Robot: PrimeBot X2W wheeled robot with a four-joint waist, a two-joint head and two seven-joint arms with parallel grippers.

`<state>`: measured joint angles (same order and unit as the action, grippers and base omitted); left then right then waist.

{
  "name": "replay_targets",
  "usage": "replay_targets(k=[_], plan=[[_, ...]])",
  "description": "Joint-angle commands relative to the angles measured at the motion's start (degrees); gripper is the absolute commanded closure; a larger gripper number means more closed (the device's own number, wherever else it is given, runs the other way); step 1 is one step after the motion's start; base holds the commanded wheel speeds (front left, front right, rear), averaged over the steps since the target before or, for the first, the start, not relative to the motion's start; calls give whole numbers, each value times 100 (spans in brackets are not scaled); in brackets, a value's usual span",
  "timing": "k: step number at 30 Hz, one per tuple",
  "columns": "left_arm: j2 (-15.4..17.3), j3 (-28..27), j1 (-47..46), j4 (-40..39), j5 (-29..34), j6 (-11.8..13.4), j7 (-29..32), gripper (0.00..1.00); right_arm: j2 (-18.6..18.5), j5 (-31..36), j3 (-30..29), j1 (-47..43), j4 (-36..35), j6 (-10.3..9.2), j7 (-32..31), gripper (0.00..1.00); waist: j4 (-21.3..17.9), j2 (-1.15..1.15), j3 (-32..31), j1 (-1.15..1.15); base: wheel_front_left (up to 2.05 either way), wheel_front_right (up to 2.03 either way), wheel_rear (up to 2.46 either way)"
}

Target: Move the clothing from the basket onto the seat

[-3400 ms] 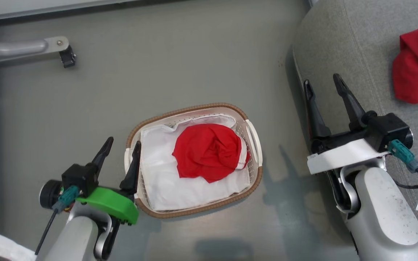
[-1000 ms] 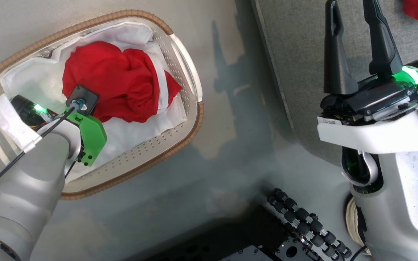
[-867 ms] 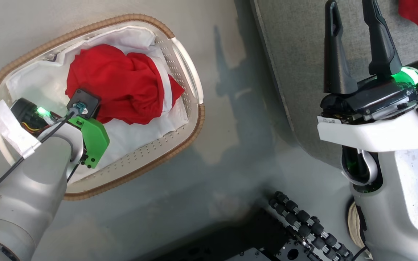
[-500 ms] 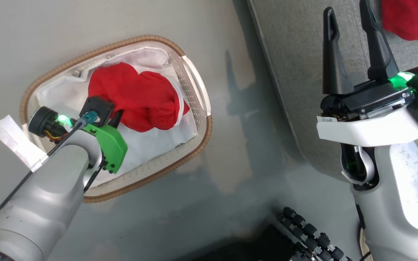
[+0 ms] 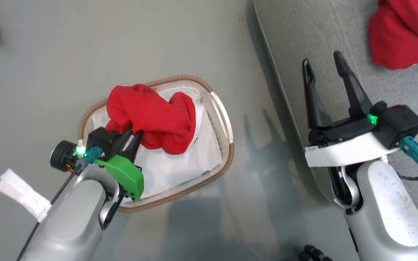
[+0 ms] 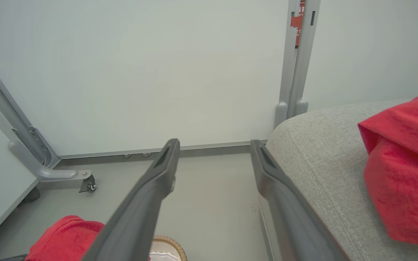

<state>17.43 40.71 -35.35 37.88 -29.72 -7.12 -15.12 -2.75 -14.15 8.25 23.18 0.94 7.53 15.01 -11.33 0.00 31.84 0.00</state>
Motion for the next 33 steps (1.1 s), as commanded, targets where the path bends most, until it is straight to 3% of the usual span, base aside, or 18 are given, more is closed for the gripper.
replay_targets(k=[1, 8, 19, 33], plan=[[-39, -171, 212, -120, 88, -32, -3, 100, -29, 31, 2, -130, 66, -8, 25, 0, 443, 0, -678, 0, 0, 0, 0], [-252, -1074, 935, -743, 361, -43, -3, 100, -28, 28, -76, -436, 282, -8, 25, 0, 678, 0, -1258, 0, 0, 0, 0], [-435, -1998, 1704, -1918, 490, -46, -4, 100, -28, 37, 134, -952, 603, -8, 25, 0, 901, 0, -1970, 0, 0, 0, 0], [-557, -2079, 1773, -2886, 286, -47, -4, 100, -27, -277, 224, -1375, 867, -8, 25, 0, 1061, 0, -2455, 0, 0, 0, 0]])
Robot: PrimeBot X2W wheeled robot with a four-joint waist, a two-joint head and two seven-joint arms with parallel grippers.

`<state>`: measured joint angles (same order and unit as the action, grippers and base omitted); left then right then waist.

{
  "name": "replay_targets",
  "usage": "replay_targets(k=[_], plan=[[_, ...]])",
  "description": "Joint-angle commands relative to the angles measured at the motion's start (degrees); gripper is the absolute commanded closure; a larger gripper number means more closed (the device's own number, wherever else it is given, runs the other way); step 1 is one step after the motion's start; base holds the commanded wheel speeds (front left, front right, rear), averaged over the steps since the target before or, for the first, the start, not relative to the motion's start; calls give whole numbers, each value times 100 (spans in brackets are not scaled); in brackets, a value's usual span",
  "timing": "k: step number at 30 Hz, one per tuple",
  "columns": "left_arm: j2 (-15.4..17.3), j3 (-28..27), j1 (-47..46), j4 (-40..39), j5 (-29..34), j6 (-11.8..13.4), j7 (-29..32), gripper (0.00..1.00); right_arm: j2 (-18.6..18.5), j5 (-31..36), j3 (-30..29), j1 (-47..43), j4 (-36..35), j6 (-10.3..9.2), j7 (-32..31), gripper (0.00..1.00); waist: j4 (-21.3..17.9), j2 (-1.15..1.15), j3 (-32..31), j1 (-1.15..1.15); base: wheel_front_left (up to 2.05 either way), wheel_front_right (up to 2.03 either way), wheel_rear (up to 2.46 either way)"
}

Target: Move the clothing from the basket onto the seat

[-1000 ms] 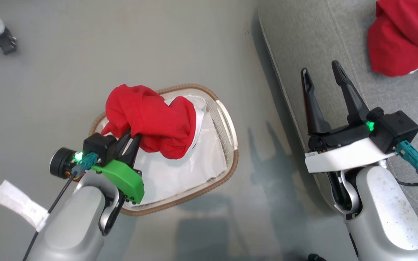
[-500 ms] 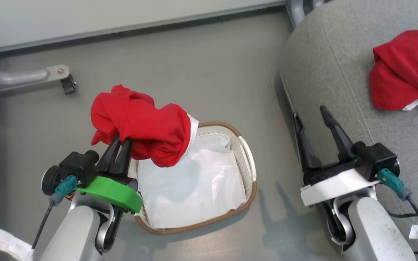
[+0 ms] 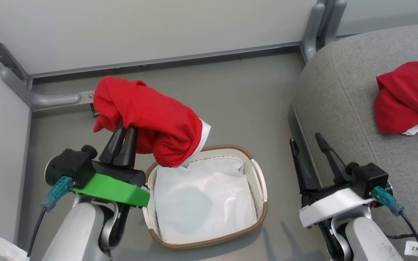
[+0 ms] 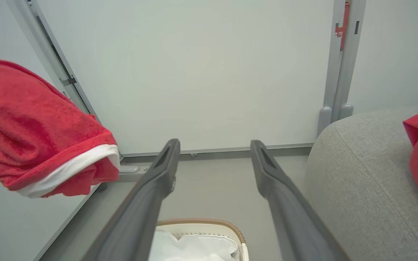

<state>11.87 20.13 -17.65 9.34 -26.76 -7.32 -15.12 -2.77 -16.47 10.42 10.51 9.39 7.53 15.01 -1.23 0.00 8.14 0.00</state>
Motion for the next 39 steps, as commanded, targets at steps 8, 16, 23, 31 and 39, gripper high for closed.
replay_targets(k=[8, 16, 23, 31, 39], plan=[[-79, -12, 133, -307, 69, -27, -3, 100, -23, 46, 240, -141, -30, -8, 25, 0, 89, 0, -185, 0, 0, 0, 0], [-161, 166, 195, -433, 42, -27, -3, 100, -24, 380, 1377, 544, -222, -8, 25, 0, 193, 0, -146, 0, 0, 0, 0], [-238, 562, 140, -417, -33, -28, -4, 100, -28, 444, 2370, 1464, 441, -8, 19, 0, 387, 0, -131, 0, 0, 0, 0], [-294, 1126, -24, -479, -229, -28, -4, 100, -25, 179, 2974, 2286, 1452, -8, 19, 0, 637, 0, -101, 0, 0, 0, 0], [-248, 1390, -50, -486, -361, -28, -3, 100, -26, -221, 3148, 2510, 1767, -8, 19, 100, 724, 0, -120, 0, 0, 0, 0]])
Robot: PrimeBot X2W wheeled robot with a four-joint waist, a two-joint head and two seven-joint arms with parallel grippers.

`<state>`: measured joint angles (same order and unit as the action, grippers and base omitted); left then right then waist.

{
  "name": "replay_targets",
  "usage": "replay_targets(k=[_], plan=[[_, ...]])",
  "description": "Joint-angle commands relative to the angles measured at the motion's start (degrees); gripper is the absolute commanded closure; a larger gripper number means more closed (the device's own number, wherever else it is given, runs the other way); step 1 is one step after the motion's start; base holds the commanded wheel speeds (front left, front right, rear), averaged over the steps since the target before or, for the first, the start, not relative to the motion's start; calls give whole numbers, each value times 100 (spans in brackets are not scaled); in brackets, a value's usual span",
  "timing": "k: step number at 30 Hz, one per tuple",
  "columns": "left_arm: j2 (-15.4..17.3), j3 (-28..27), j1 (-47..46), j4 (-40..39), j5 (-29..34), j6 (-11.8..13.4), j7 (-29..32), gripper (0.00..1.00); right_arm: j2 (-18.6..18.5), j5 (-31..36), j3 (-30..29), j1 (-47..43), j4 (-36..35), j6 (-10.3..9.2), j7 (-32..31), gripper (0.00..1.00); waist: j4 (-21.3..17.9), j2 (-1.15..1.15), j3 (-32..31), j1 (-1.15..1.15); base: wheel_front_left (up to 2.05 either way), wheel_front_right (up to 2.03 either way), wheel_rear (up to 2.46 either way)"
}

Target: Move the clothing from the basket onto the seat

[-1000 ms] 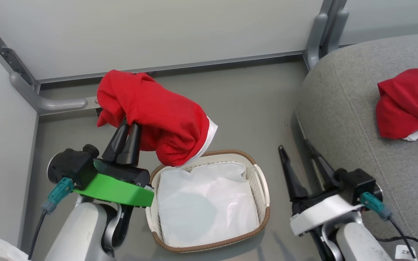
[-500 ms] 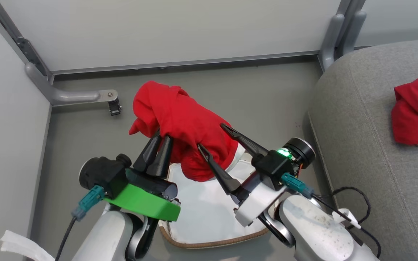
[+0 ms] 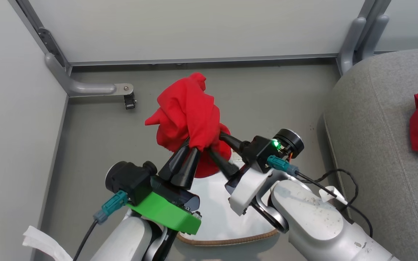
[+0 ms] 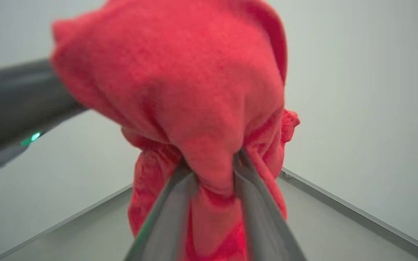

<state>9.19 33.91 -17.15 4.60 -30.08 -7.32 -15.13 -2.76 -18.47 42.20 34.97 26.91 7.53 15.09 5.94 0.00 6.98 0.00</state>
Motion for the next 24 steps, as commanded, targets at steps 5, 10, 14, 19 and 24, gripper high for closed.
replay_targets(k=[5, 10, 14, 19, 24], plan=[[57, -35, -58, 39, -17, -28, -2, 100, -25, -134, -256, -155, -67, -8, 12, 100, -43, 0, -26, 0, 0, 0, 0], [75, -207, 86, 35, 142, -26, -4, 0, -32, -150, -600, -452, -163, -9, 9, 100, -351, 0, -4, 0, 0, 0, 0], [139, -342, 160, 13, 282, -26, -1, 0, -29, -37, -925, -667, -291, -8, 8, 100, -813, 0, 93, 0, 0, 0, 0], [225, -313, 181, 42, 351, -27, 0, 0, -25, 102, -1348, -957, -536, -8, 8, 100, -1495, 0, 235, 0, 0, 0, 0], [280, -322, 220, 22, 436, -27, 1, 0, -20, 138, -1534, -1168, -777, -8, 8, 100, -2168, 0, 363, 0, 0, 0, 0]])
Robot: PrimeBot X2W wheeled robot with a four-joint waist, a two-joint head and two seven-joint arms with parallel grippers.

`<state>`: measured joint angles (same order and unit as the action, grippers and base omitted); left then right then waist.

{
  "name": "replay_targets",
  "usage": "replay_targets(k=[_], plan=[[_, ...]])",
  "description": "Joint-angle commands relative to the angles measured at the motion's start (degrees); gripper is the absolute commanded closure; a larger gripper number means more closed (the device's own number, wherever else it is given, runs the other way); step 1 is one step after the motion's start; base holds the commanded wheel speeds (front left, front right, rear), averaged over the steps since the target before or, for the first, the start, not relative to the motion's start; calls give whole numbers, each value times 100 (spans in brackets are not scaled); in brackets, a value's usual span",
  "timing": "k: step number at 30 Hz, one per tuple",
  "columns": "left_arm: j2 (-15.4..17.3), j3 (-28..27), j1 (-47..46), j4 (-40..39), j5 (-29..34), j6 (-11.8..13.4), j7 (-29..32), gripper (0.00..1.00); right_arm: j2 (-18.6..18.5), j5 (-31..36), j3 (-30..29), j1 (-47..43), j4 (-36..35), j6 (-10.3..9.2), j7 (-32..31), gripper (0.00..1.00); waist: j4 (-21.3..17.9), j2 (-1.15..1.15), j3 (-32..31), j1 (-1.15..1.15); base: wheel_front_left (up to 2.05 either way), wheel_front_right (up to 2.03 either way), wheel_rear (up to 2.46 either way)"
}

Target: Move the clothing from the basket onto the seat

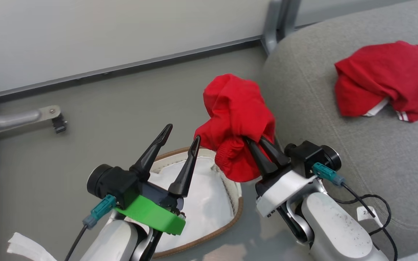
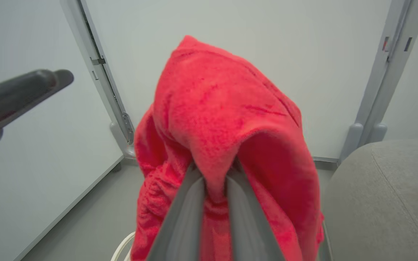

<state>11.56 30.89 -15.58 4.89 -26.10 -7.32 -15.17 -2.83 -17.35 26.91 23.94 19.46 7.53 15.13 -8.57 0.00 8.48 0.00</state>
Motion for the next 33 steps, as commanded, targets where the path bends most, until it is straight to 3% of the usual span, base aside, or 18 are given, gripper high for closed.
replay_targets(k=[1, 9, 15, 19, 24, 33], plan=[[59, -29, 85, -12, 60, -27, 4, 0, -16, 24, -27, -101, -77, -8, 4, 100, -880, 0, 244, 0, 0, 0, 0], [169, 24, 131, 35, 126, -24, 4, 0, -12, 108, -265, -379, -332, -8, 4, 100, -1741, 0, 433, 0, 0, 0, 0], [223, 103, 177, 71, 131, -22, 4, 0, -11, 301, -685, -229, -471, -8, 3, 100, -2030, 0, 619, 0, 0, 0, 0], [363, 188, 116, 50, 149, -22, 4, 0, -14, 766, -1140, 237, -438, -8, 3, 100, -2029, 0, 844, 0, 0, 0, 0], [660, 291, -10, -19, 102, -23, 4, 0, -34, 1531, -2157, 1103, -193, -8, 3, 100, -1893, 0, 1207, 0, 0, 0, 0], [1159, 364, -221, -246, -48, -23, 3, 0, -618, 2529, -3353, 2533, 133, -8, -531, 100, -1424, 0, 1898, 0, 0, 0, 0]])
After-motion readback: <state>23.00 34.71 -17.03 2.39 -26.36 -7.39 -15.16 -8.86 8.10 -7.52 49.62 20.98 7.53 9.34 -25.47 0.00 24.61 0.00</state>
